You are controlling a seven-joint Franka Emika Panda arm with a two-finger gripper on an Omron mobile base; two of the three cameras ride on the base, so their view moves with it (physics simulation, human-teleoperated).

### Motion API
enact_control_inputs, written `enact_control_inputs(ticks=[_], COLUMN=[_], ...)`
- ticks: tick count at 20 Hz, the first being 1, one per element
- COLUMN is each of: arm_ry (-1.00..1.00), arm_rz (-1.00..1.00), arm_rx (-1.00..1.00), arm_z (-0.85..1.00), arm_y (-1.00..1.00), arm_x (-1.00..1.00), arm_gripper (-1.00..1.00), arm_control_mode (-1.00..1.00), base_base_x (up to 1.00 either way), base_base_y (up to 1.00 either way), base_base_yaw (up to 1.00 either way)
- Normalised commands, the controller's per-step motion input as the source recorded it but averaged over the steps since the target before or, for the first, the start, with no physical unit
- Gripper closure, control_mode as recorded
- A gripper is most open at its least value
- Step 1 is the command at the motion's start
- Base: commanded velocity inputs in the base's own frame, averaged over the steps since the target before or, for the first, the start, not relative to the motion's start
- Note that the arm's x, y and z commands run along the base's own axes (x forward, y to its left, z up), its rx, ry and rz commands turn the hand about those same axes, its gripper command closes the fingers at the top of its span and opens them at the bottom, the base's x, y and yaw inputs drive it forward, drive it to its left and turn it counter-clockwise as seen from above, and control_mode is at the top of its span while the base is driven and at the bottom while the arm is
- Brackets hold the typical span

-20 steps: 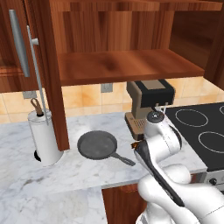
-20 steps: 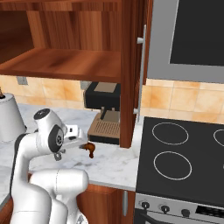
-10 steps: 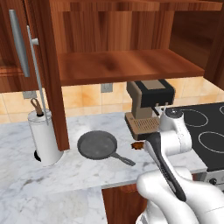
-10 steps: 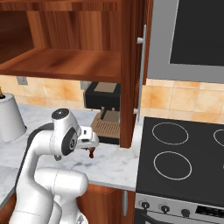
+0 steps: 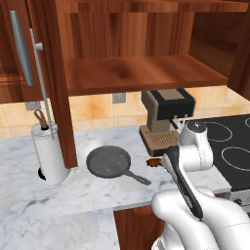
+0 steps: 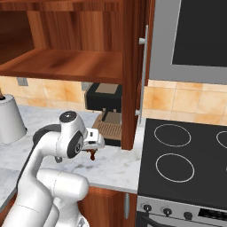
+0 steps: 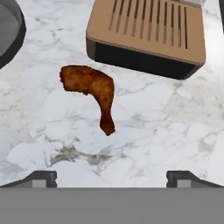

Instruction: Retrieve the pan from the cabinet, then place the raw meat into the pan to avoid contamination.

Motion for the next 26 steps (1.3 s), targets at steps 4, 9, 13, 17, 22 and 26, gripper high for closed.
enact_control_inputs(ticks=[4, 9, 13, 17, 22, 26], arm_ry=[0.0, 0.0, 0.0, 0.0, -0.01, 0.01], arm_rz=[0.0, 0.0, 0.0, 0.0, -0.01, -0.03], arm_rx=[0.01, 0.0, 0.0, 0.0, 0.0, 0.02], arm_z=[-0.03, -0.03, -0.05, -0.09, -0.16, -0.29], arm_y=[0.0, 0.04, 0.15, 0.12, 0.0, 0.0], arm_x=[0.33, 0.35, 0.29, 0.22, 0.0, 0.0], arm_gripper=[-1.0, -1.0, -1.0, -1.0, -1.0, -1.0], arm_control_mode=[-1.0, -1.0, -1.0, -1.0, -1.0, -1.0], base_base_x=[0.0, 0.0, 0.0, 0.0, 0.0, 0.0], base_base_y=[0.0, 0.0, 0.0, 0.0, 0.0, 0.0], base_base_yaw=[0.0, 0.0, 0.0, 0.0, 0.0, 0.0])
